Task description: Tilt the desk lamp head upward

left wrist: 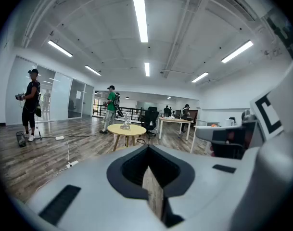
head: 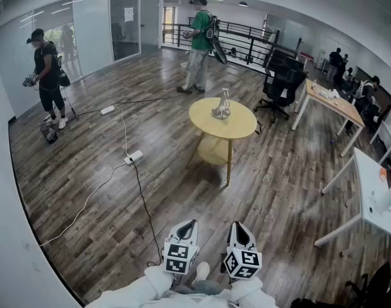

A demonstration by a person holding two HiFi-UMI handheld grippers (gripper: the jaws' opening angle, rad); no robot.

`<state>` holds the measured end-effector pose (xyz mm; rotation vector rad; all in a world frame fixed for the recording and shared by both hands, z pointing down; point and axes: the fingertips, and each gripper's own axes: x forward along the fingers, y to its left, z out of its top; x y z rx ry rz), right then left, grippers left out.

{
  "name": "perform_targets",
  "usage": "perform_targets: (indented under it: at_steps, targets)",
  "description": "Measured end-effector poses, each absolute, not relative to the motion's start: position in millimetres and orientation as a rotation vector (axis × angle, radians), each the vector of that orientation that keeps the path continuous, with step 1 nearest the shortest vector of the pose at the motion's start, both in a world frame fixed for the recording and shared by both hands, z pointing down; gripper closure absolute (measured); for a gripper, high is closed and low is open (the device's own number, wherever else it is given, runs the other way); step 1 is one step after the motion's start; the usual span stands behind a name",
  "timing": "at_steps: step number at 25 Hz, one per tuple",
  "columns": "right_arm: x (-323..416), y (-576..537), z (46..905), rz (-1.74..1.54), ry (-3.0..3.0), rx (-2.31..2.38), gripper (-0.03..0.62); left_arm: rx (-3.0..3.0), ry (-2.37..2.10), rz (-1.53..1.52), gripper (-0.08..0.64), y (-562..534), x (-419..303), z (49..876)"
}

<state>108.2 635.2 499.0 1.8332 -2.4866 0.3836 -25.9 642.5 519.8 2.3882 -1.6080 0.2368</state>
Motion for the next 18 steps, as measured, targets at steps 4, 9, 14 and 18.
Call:
perform_targets:
  at_steps: [4,9,14,18]
  targets:
    - [105,621,508,0.399,-2.484,1.820,0.578,2.383,-1.606,0.249,0.558,628,-28,527]
    - [104,584,510,0.384,-2.488,1.810,0.578,2.391,-1.618,0.236,0.558,591,-25,524]
    - [106,538,511,0.393,-2.494,1.803,0.578,2.372,-1.617,0.240,0.558,547,-20,526]
    - [111,495,507,0.393,-2.502,1.801,0.578,2.368,-1.614,0.264,0.558,511,-14,526]
